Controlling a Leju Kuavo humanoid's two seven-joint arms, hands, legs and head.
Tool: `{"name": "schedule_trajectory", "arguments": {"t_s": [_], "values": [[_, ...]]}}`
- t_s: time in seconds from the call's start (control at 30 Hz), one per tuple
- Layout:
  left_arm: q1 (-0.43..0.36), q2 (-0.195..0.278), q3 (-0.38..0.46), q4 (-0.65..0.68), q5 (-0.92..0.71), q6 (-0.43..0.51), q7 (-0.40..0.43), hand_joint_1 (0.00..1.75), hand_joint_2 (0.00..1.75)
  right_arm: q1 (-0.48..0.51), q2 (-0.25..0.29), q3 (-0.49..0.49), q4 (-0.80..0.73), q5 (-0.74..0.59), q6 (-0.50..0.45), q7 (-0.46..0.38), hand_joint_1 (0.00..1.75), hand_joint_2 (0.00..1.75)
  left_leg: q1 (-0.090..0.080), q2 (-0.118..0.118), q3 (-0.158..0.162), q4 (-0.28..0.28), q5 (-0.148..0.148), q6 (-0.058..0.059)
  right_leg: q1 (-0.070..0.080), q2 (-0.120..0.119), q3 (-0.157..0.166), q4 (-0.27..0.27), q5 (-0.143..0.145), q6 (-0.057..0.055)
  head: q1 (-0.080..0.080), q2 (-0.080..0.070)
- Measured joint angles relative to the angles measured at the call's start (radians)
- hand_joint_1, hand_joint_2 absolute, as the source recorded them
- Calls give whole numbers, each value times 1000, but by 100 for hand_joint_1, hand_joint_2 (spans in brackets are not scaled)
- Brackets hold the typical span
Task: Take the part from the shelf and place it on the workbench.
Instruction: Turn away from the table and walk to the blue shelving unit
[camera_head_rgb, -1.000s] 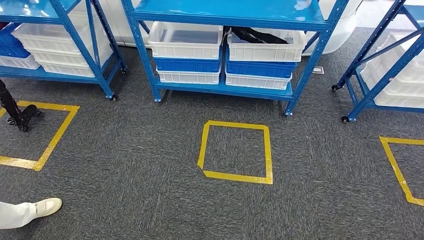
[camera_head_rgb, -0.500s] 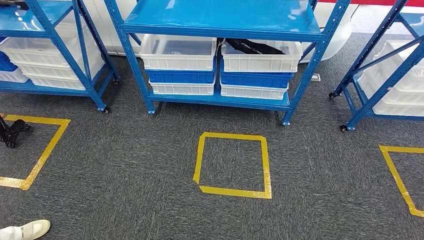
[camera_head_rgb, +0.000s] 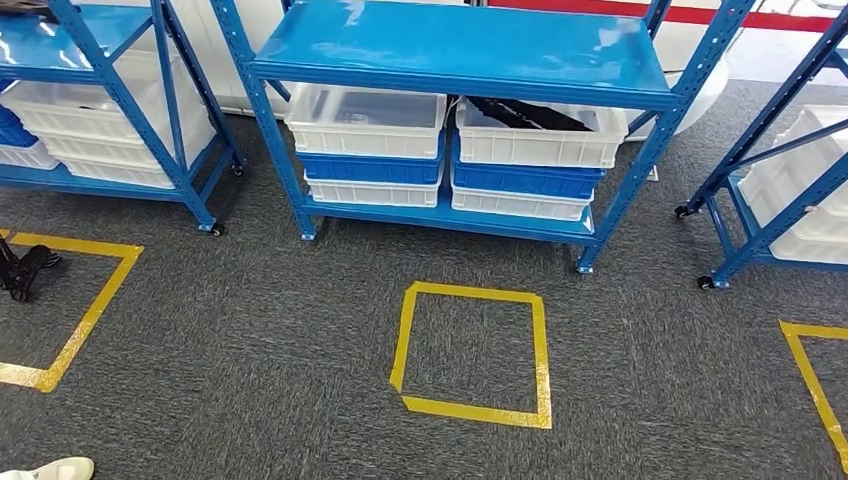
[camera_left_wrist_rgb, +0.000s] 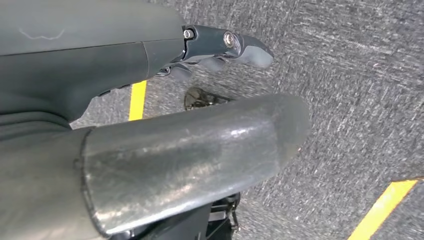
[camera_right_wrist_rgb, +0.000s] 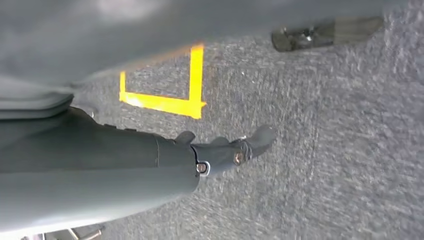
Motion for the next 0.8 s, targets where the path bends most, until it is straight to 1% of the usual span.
{"name": "schedule_trajectory", "arguments": {"t_s": [0.03,0.07,0.1,0.13,0.17,0.2,0.23,0.27,0.3,0.33,0.37,0.4,0.43,0.47,0.5,0.53,0.57,0.6,0.63,0.67,0.73,0.77,0.8], "values": [[-1,0,0,0,0,0,0,0,0,-2,0,0,0,0,0,0,0,0,1,2,6,1,-2,-6,-1,3,12,-2,-2,-14,-1,0],[-2,1,0,0,0,-1,0,0,0,-2,-1,0,0,0,0,0,0,0,2,4,12,11,-6,-11,-3,5,24,-5,-4,-25,-2,0],[-3,2,0,0,-1,-1,-1,0,0,-1,-2,0,0,-1,0,-1,0,0,3,8,6,33,-15,-16,-4,5,38,-7,-7,-35,-3,0],[-3,2,0,0,-1,-2,-1,0,0,-2,-2,0,0,-1,0,-1,0,0,5,12,-15,71,-31,-20,-5,6,51,-8,-11,-43,-5,0],[-4,2,0,0,-1,-2,-2,0,0,-2,-3,0,0,-1,0,-1,0,0,6,15,-49,126,-54,-23,-4,5,58,-9,-17,-48,-7,0],[-4,2,0,0,-2,-3,-2,0,0,-2,-3,0,0,-1,0,-2,0,0,7,17,-94,186,-79,-26,-3,5,65,-9,-23,-51,-10,0],[-4,2,0,0,-2,-3,-2,0,0,-2,-2,0,0,-1,0,-2,0,0,8,17,-137,237,-97,-29,-3,6,72,-9,-30,-53,-10,0],[-3,2,0,0,-2,-3,-2,0,0,-1,-2,0,0,-1,0,-1,0,0,8,18,-171,263,-102,-29,-2,7,80,-9,-37,-53,-10,0],[-2,3,0,0,-3,-3,-2,0,0,1,-2,0,0,-1,0,-1,0,0,8,18,-189,259,-87,-29,-2,8,89,-9,-45,-52,-11,0],[-1,3,0,0,-3,-3,-2,0,0,1,-2,0,0,-1,0,-1,0,0,9,18,-190,221,-50,-26,-2,9,98,-9,-53,-50,-11,0],[0,4,0,0,-3,-3,-2,0,0,1,-2,0,0,-1,0,-1,0,0,8,19,-179,162,1,-22,-2,9,108,-9,-62,-47,-12,0],[0,5,0,0,-3,-3,-2,0,0,1,-1,0,0,-1,0,-1,0,0,6,21,-166,108,42,-18,0,10,119,-10,-72,-43,-11,0],[0,6,0,0,-3,-3,-2,0,0,0,-1,0,0,-1,0,-1,0,0,4,23,-153,67,59,-12,1,10,127,-11,-81,-37,-10,0],[0,6,1,0,-3,-3,-2,0,0,-1,0,0,0,-1,0,-1,0,0,0,24,-146,45,61,-7,2,10,135,-16,-88,-30,-10,0],[-1,7,1,0,-3,-3,-2,0,0,-2,0,0,0,-1,0,-1,0,0,-3,23,-142,38,50,0,4,10,144,-16,-88,-21,-9,0],[-1,6,1,0,-3,-3,-2,0,0,-3,0,0,0,-1,0,-1,0,0,-4,21,-134,32,48,9,4,10,153,-19,-89,-12,-9,0],[0,6,1,0,-3,-2,-2,0,0,-3,1,0,0,-1,0,-1,0,0,-3,20,-123,25,59,17,3,9,159,-15,-91,-5,-9,0],[0,6,1,0,-3,-2,-2,0,0,-3,1,0,0,-1,0,-1,0,0,-1,19,-112,19,69,25,3,9,156,4,-93,0,-7,0],[1,6,1,0,-3,-2,-2,0,0,-3,1,0,0,-1,0,-1,0,0,1,19,-101,17,75,31,2,9,134,41,-101,1,-5,0],[0,6,2,0,-2,-1,-2,0,0,-3,1,0,0,-1,0,-1,0,0,3,19,-95,14,75,34,1,9,96,97,-111,0,-3,0],[-1,6,4,0,-2,-1,-2,0,0,-3,1,0,0,-1,0,-1,0,0,2,16,-86,10,67,39,1,9,-2,218,-148,-5,-1,0],[-2,6,5,0,-2,-1,-2,0,0,-2,1,0,0,-1,0,-1,0,0,2,13,-80,8,60,39,0,9,-40,248,-168,-5,-1,0],[-2,6,6,0,-2,-1,-1,0,0,0,1,0,0,-1,0,-1,0,0,2,9,-70,7,52,38,-1,9,-64,247,-177,-2,0,0]]}}
